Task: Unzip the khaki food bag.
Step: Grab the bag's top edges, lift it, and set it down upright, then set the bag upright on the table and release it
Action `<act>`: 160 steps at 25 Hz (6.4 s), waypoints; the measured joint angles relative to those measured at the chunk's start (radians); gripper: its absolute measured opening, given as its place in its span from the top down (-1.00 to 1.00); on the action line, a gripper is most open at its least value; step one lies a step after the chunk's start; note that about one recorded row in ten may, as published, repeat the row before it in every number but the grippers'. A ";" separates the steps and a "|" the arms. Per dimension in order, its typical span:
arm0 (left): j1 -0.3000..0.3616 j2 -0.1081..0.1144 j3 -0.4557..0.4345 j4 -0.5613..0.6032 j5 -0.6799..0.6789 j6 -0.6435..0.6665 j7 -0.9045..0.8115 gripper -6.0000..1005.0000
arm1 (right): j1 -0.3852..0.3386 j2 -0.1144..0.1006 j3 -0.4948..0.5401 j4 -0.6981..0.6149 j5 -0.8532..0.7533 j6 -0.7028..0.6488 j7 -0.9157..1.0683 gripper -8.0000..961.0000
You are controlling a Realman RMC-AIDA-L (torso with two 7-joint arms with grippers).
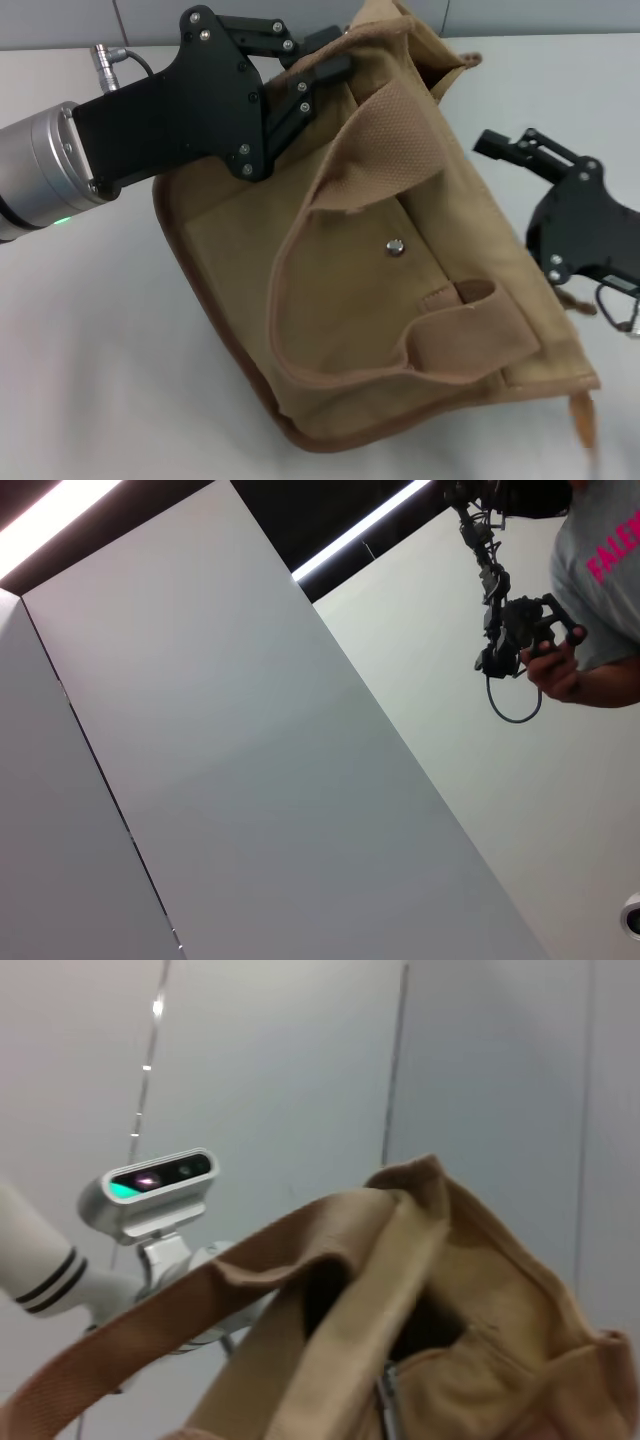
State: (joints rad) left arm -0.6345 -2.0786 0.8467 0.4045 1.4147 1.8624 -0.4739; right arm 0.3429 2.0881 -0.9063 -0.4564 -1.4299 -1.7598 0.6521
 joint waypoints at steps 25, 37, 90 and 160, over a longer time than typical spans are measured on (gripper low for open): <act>-0.008 -0.002 0.000 -0.015 -0.001 0.003 0.000 0.71 | 0.077 -0.003 -0.090 0.127 0.103 -0.003 -0.151 -0.59; -0.010 -0.001 0.000 -0.015 -0.001 0.002 0.000 0.69 | 0.037 -0.001 -0.132 0.074 0.074 -0.015 -0.221 -0.25; -0.025 -0.001 0.000 -0.052 -0.083 -0.053 0.014 0.63 | -0.335 -0.032 0.019 0.063 0.000 -0.150 -0.259 0.90; 0.118 -0.001 -0.006 -0.366 -0.102 -0.094 0.177 0.55 | -0.123 -0.007 0.344 -0.052 0.091 0.094 0.092 0.72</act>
State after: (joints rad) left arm -0.5166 -2.0796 0.8408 0.0382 1.3128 1.7681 -0.2971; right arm 0.2199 2.0809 -0.5628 -0.5084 -1.3390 -1.6654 0.7441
